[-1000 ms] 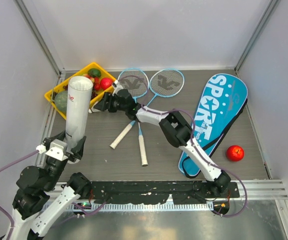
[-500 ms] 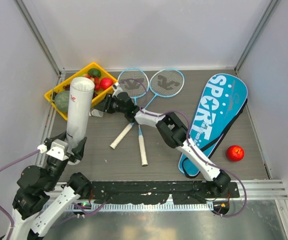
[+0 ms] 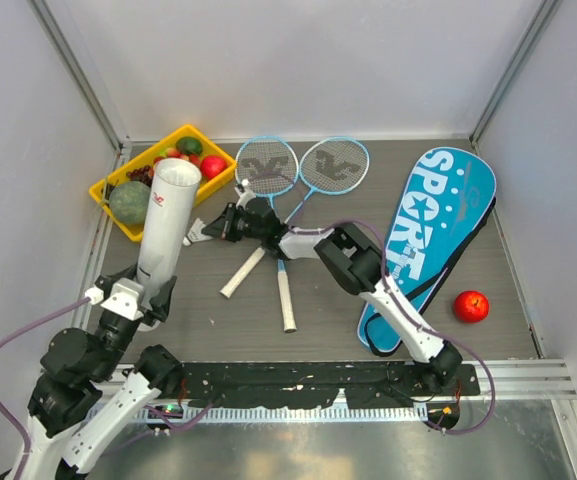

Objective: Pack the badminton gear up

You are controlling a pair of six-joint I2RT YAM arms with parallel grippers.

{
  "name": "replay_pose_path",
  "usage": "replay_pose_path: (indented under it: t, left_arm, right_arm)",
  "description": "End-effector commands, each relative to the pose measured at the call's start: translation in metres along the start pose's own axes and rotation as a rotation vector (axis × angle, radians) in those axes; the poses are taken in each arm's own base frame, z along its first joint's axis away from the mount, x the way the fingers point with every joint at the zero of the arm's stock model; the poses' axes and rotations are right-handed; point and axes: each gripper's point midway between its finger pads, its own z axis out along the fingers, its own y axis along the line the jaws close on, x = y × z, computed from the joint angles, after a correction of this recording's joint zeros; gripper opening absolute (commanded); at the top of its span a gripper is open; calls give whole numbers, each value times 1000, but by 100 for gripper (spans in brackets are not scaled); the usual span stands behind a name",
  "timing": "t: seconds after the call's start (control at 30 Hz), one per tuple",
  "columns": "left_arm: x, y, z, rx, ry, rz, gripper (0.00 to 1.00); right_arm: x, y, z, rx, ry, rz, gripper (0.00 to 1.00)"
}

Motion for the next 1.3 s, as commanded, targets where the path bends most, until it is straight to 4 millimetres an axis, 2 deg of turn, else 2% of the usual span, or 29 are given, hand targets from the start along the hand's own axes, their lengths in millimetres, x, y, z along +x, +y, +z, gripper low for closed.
replay_pose_path:
  t: [0.0, 0.03, 0.07, 0.1, 0.17, 0.2, 0.23, 0.27, 0.3, 0.33, 0.37, 0.4, 0.43, 0.47, 0.5, 0.53, 0.57, 0.6, 0.63, 0.67, 0.7, 0.73, 0.77, 0.8, 0.83, 0.87, 0.9, 1.07, 1.27]
  left_arm:
    - [-15, 1, -13, 17, -127, 1, 13]
    - [-13, -4, -11, 40, -124, 11, 13]
    - [-11, -9, -9, 64, -123, 18, 13]
    - [-10, -14, -7, 86, -125, 21, 13]
    - [-7, -27, -3, 144, -126, 34, 13]
    - [-2, -33, 0, 171, -116, 40, 13]
    - [1, -39, 1, 197, -111, 43, 14]
    - [4, -43, 3, 210, -104, 44, 14]
    - [7, -47, 5, 228, -95, 44, 13]
    - [8, -49, 7, 235, -91, 39, 13]
    - [13, -54, 9, 252, -81, 43, 13]
    - [16, -57, 11, 267, -73, 49, 13]
    - [19, -63, 12, 296, -70, 58, 13]
    - [21, -65, 14, 303, -67, 73, 13]
    - [23, -71, 15, 335, -62, 87, 13]
    - [26, -73, 16, 347, -56, 102, 13]
    - [30, -76, 18, 362, -42, 118, 14]
    - [32, -78, 18, 372, -38, 131, 14]
    - [39, -81, 23, 387, -4, 148, 14]
    - [44, -83, 24, 396, 15, 163, 14]
    - [48, -84, 26, 404, 30, 176, 13]
    - [51, -85, 27, 411, 41, 191, 14]
    - [54, -86, 28, 414, 52, 204, 13]
    - [57, -86, 30, 419, 61, 217, 13]
    - [59, -87, 31, 423, 71, 229, 13]
    - [62, -87, 33, 425, 80, 240, 13]
    - [63, -87, 34, 425, 87, 246, 13]
    - [63, -91, 39, 436, 92, 235, 12]
    - [63, -99, 43, 463, 84, 220, 12]
  right_arm:
    - [-82, 140, -55, -286, -148, -113, 5]
    - [-80, 136, -66, -284, -149, -114, 5]
    - [-100, 162, -85, -324, -189, -139, 5]
    - [-105, 179, -105, -351, -202, -161, 5]
    - [-117, 197, -136, -371, -225, -201, 5]
    - [-122, 198, -148, -370, -232, -213, 5]
    - [-126, 214, -168, -384, -252, -242, 5]
    - [-126, 202, -180, -354, -253, -242, 5]
    - [-132, 224, -200, -379, -283, -288, 5]
    - [-134, 217, -212, -349, -288, -303, 5]
    - [-145, 236, -236, -368, -326, -333, 5]
    - [-142, 224, -244, -328, -323, -334, 5]
    - [-153, 246, -268, -348, -370, -370, 5]
    - [-150, 236, -275, -303, -365, -377, 5]
    - [-157, 257, -298, -318, -405, -422, 6]
    - [-155, 249, -302, -258, -387, -451, 5]
    - [-156, 266, -321, -255, -408, -500, 5]
    - [-154, 256, -324, -168, -385, -537, 5]
    - [-156, 273, -343, -167, -412, -575, 5]
    - [-151, 270, -350, -127, -391, -598, 6]
    - [-152, 284, -368, -125, -424, -626, 5]
    - [-146, 285, -379, -93, -408, -648, 5]
    - [-140, 280, -386, -57, -385, -647, 5]
    - [-139, 289, -398, -57, -399, -676, 5]
    - [-133, 280, -400, -17, -363, -675, 5]
    - [-131, 293, -410, -40, -374, -696, 5]
    - [-120, 285, -412, -19, -320, -684, 5]
    - [-95, 298, -437, -58, -273, -698, 5]
    - [-81, 295, -445, -63, -239, -683, 5]
